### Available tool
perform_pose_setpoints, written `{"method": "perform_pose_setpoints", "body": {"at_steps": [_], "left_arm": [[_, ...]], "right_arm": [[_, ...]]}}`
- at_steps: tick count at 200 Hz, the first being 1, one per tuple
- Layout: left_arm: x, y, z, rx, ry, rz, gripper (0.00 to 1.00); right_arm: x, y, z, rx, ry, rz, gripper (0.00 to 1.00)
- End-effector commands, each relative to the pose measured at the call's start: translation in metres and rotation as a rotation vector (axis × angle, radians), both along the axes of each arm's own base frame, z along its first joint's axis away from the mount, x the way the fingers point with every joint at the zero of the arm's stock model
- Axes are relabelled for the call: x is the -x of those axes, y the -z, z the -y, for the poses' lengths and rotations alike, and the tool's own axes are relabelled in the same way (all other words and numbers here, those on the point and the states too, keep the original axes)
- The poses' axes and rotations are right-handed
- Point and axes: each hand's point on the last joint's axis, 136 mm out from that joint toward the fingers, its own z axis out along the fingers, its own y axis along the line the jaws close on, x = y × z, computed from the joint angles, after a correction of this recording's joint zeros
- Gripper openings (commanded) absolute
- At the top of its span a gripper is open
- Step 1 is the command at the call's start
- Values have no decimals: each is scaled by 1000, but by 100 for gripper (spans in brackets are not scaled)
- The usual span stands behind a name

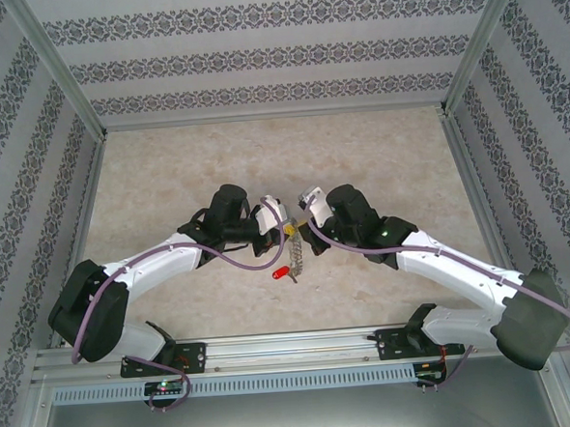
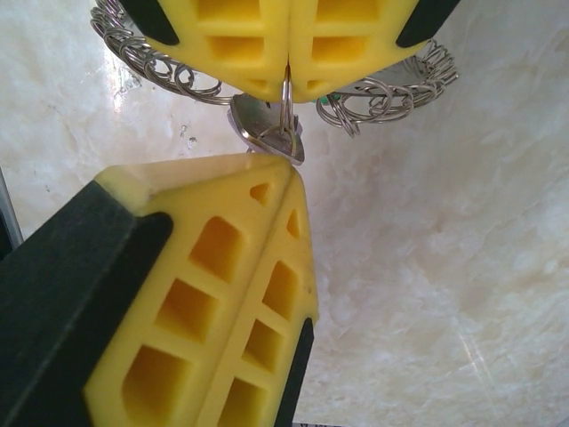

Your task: Put the keys on the keyring

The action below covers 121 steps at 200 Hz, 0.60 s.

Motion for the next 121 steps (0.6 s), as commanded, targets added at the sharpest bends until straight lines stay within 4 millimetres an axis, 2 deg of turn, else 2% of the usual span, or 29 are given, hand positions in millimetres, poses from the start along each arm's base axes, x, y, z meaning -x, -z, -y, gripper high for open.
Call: {"method": "perform_pose_setpoints", "body": {"at_steps": [1, 34, 82, 121], "left_arm": [[3, -7, 1, 14, 10, 31, 1], [3, -9, 2, 24, 12, 28, 1], [2, -10, 2, 25, 10, 32, 12], [2, -10, 3, 27, 15, 31, 16]], "right_arm": [[-10, 4, 19, 33, 97, 9, 0], [-9, -3, 10, 9, 57, 9, 0], [-3, -19, -7, -43, -18, 29, 0], [2, -24, -17, -69, -64, 24, 0]]}}
